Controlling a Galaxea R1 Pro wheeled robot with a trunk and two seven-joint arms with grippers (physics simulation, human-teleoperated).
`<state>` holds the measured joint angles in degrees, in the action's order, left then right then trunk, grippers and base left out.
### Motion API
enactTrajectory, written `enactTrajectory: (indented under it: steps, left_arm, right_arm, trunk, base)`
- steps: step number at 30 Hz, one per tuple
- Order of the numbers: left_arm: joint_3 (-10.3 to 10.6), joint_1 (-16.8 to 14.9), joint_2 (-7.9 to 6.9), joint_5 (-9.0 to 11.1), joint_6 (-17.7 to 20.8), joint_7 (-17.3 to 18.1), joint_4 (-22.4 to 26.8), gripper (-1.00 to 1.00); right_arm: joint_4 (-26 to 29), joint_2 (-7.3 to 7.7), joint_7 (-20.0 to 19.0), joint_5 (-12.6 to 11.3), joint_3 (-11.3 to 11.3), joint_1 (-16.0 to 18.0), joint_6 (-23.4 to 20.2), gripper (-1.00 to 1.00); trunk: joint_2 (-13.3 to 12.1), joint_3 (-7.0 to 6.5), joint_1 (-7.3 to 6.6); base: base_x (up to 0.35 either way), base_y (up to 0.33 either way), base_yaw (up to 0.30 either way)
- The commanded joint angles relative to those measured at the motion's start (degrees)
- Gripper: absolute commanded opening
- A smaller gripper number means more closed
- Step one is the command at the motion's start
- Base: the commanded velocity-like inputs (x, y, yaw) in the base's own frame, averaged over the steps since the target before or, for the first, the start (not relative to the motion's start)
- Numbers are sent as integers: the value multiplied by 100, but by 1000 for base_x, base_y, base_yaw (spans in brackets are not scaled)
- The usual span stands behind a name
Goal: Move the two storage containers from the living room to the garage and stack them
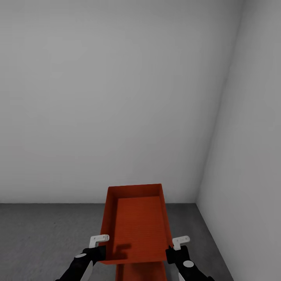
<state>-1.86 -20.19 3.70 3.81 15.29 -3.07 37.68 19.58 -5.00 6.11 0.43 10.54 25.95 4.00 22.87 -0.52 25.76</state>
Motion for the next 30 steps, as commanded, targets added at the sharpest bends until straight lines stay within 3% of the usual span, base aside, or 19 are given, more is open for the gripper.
enactTrajectory:
  steps: [1, 30]
  left_arm:
    - [-52, -2, 8, -100, -448, -150, 20, -100]
    - [-52, -2, 12, -100, -448, -150, 20, -100]
  right_arm:
    - [-15, -150, -486, -34, 77, -2, 11, -100]
    - [-15, -149, -486, -34, 78, -2, 5, -100]
  trunk:
    - [5, 3, 2]
    - [5, 3, 2]
  base:
    - [0, 0, 5]
    - [0, 0, -16]
